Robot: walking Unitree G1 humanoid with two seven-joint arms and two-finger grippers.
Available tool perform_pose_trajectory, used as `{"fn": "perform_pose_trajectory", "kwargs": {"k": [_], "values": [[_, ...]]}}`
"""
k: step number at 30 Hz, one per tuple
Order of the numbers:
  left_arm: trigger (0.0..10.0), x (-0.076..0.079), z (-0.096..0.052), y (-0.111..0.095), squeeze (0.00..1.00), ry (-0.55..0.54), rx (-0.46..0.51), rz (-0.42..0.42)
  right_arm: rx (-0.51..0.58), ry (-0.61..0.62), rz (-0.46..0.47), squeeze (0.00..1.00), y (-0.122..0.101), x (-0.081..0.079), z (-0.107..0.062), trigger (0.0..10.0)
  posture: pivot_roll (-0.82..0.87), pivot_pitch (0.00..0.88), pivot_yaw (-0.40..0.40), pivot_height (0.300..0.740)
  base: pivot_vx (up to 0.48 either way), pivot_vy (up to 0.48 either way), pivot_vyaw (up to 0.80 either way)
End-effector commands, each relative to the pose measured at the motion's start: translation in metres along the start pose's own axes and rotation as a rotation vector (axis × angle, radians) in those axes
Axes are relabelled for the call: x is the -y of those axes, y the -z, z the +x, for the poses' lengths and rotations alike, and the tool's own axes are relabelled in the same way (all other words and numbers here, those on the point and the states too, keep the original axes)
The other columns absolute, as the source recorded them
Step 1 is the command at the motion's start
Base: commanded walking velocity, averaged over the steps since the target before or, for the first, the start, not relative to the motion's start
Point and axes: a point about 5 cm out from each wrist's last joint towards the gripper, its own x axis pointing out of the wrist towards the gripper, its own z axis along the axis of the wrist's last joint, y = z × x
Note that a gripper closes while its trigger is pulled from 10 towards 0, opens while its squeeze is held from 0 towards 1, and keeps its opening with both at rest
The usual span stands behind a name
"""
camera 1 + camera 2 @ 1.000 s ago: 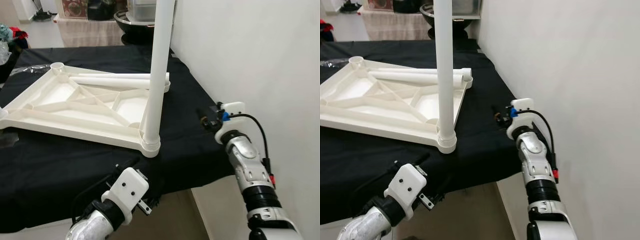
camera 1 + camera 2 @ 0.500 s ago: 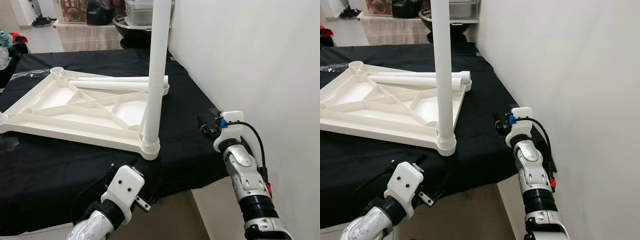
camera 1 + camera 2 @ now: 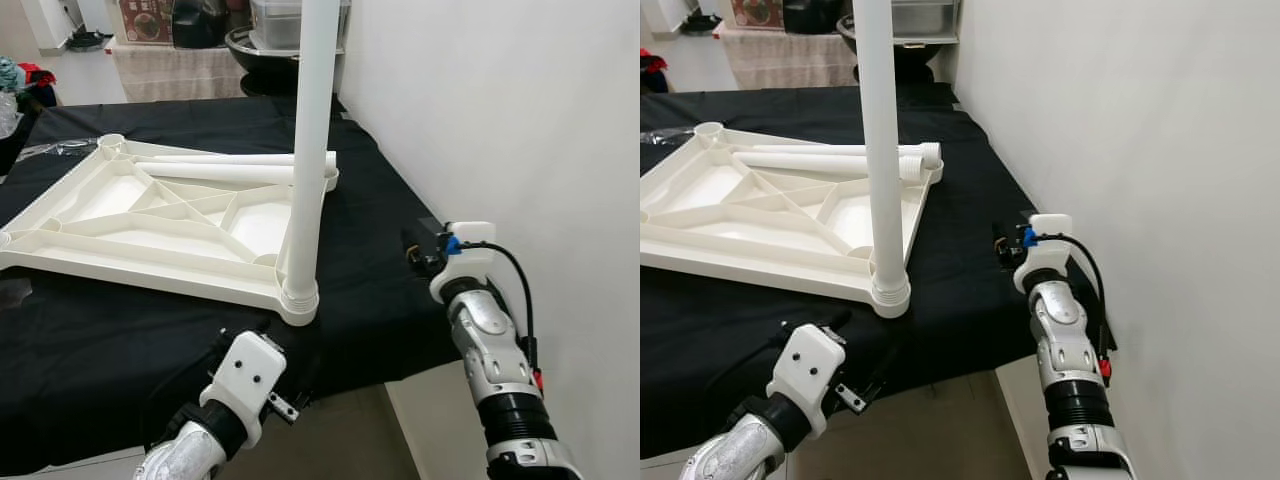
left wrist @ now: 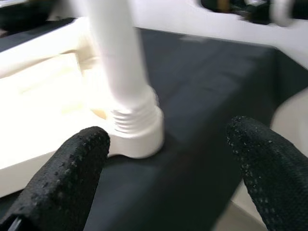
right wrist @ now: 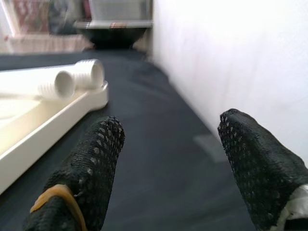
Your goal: Building children table
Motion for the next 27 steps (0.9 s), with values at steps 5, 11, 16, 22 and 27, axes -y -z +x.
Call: {"fn": "perform_pose_trajectory", "kwargs": {"k": [5, 11, 16, 22, 27], "values": [[10.0, -0.0168, -0.0011, 0.0047, 0.0, -0.107, -0.016, 0.002, 0.03, 0.008, -0.017, 0.0, -0.0043, 0.0044, -0.0109, 10.0, 0.06, 0.055, -0.071, 0.74, 0.0, 0.0, 0.0], [10.0, -0.0138, -0.0007, 0.0043, 0.0, -0.093, -0.014, 0.001, 0.016, 0.028, 0.0, 0.0, -0.0017, 0.0037, -0.0117, 10.0, 0.06, 0.052, -0.071, 0.74, 0.0, 0.095, 0.0], [10.0, -0.0136, -0.0007, 0.004, 0.0, -0.092, -0.016, 0.003, 0.014, 0.024, 0.0, 0.0, -0.0029, 0.0015, -0.0105, 10.0, 0.07, 0.055, -0.074, 0.74, 0.0, 0.324, 0.0], [10.0, -0.0156, 0.0002, 0.0035, 0.0, -0.103, -0.016, 0.003, 0.01, 0.022, 0.002, 0.0, -0.0043, 0.0011, -0.0112, 10.0, 0.07, 0.055, -0.075, 0.74, 0.0, 0.443, 0.0], [10.0, -0.0158, 0.0011, 0.0027, 0.0, -0.108, -0.017, 0.006, 0.006, 0.025, 0.0, 0.0, -0.0044, 0.0013, -0.0118, 10.0, 0.06, 0.057, -0.075, 0.74, 0.0, 0.285, 0.0]]}}
